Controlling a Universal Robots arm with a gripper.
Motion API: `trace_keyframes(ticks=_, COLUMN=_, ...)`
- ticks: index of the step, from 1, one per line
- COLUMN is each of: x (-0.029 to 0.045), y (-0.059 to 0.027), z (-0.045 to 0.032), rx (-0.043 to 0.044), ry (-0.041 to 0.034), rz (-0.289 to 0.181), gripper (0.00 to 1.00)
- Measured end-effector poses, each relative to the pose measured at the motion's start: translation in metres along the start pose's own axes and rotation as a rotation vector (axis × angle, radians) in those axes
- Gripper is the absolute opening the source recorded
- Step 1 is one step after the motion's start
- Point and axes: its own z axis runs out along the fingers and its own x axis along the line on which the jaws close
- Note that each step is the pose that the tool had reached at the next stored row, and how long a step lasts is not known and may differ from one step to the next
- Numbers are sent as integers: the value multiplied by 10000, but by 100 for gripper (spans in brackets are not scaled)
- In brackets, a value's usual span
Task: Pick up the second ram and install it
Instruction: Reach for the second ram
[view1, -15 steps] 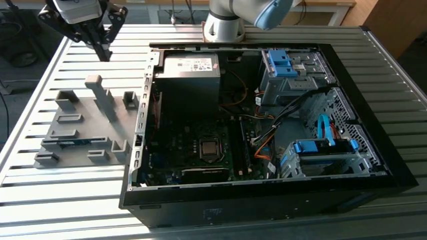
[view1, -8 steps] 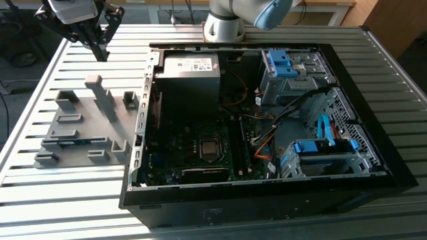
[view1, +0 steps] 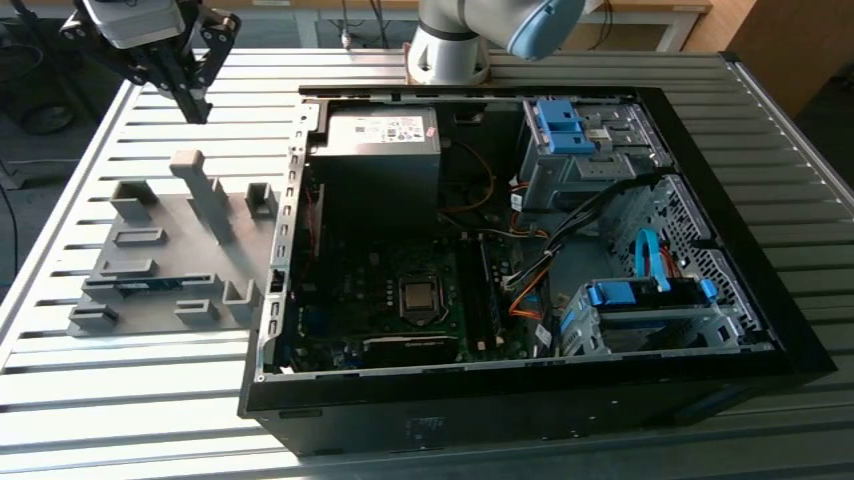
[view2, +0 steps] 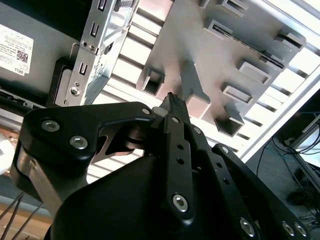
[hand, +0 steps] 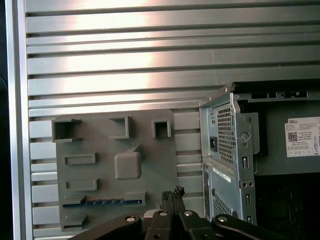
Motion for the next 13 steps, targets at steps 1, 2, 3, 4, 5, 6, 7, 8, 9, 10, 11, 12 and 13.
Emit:
trace_keyframes(ticks=1, x=8, y=-1, z=0, rx=0, ry=0, rz=0, gripper=11)
trace_keyframes(ticks=2, x=16, y=-1, z=0, rx=0, ry=0, rz=0, gripper=11)
trace_keyframes(ticks=3, x=23, y=-2, z=1, rx=0, ry=0, rz=0, gripper=11)
trace_keyframes(ticks=4, x=31, y=-2, z=1, rx=0, ry=0, rz=0, gripper=11)
trace_keyframes(ticks=5, x=39, y=-3, z=1, rx=0, ry=0, rz=0, gripper=11)
trace_keyframes(ticks=6, x=46, y=-4, z=1, rx=0, ry=0, rz=0, gripper=11)
trace_keyframes(ticks=7, x=53, y=-4, z=1, rx=0, ry=0, rz=0, gripper=11)
trace_keyframes(ticks=8, x=61, y=-5, z=1, rx=0, ry=0, rz=0, gripper=11)
trace_keyframes(ticks=9, x=68, y=-5, z=1, rx=0, ry=0, rz=0, gripper=11)
trace_keyframes(ticks=10, x=75, y=-6, z=2, rx=0, ry=0, rz=0, gripper=11)
trace_keyframes(ticks=11, x=83, y=-6, z=2, rx=-1, ry=0, rz=0, gripper=11)
trace_keyframes(ticks=12, x=91, y=-7, z=1, rx=0, ry=1, rz=0, gripper=11)
trace_keyframes(ticks=13, x=98, y=-8, z=2, rx=0, ry=0, rz=0, gripper=11)
